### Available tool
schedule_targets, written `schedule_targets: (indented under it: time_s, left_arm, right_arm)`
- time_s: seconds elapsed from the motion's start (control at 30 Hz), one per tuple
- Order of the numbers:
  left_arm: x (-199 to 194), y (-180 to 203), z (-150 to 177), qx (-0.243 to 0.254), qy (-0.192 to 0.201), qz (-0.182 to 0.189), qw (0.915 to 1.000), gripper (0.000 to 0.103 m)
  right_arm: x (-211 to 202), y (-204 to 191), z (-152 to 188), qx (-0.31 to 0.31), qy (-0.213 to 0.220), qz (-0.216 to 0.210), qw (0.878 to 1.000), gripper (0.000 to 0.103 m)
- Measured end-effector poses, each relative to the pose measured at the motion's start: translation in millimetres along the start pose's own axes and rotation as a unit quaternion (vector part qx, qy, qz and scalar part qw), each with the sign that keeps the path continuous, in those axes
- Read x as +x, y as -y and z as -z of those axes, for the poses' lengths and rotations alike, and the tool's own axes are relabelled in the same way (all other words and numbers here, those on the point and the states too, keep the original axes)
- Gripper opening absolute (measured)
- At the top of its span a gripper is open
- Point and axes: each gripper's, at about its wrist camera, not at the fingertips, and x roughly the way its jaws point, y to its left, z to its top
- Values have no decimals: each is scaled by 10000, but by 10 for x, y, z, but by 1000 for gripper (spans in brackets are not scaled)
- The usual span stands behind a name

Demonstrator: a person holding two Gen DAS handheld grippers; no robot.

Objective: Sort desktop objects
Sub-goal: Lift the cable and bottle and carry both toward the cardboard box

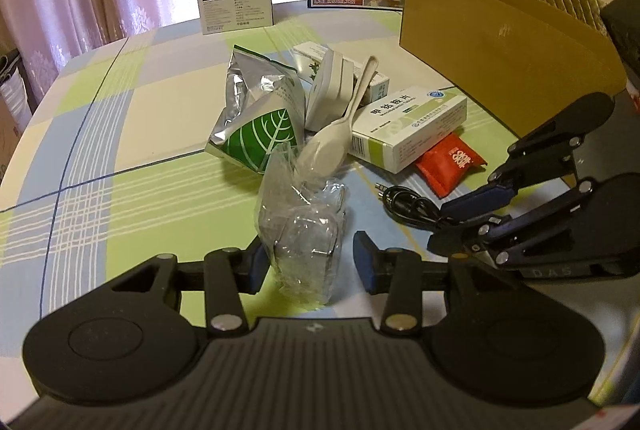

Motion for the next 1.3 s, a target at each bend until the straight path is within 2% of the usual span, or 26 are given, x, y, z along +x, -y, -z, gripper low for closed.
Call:
schedule_targets:
  time_s: [0.07,0.17,0.37,0.43,0.5,0.73,0.93,1.0,1.03,1.07,1.2,1.3]
  left_arm:
    - [7,-13,15,26,27,24,10000,38]
    - [-14,-40,36,66,186,-26,9998,45]
    - [-39,-138,38,-91,253,8,9996,43]
    - [-35,-130,45,-40,229,30,9997,38]
    - [-38,-113,45,17,242,43,9997,27]
    - [-148,-137,12,-199,527,71,9984,23]
    - [-152,-137,13,-212,506,72,9985,23]
    - [-176,-151,6,-281,591,72,9978,23]
    - [-190,-164,0,-337,639,73,9974,23]
    - [-202,-172,0,-379,666,77,9970,23]
    - [-203,-172,6,-386,640,77,9972,23]
    - [-222,-163,0,-415,664,60,9969,23]
  right_arm:
    - [4,7,-1,-7,23,26,10000,24]
    - [10,12,-3,-33,37,62,10000,27]
    - [28,-11,-13,-156,68,104,9998,32]
    - [33,-15,-12,-170,79,104,9998,35]
    - [35,-15,-11,-169,88,99,9998,36]
    - [50,-22,-14,-177,98,48,9998,37]
    - [75,6,-31,-5,128,26,9999,37]
    - [86,27,-39,118,122,-3,9999,36]
    - [87,36,-45,192,117,-2,9997,28]
    - [85,39,-56,240,110,42,9996,15]
    - [52,72,-62,483,113,-28,9988,13]
    - [-33,53,-66,466,268,22,9985,13]
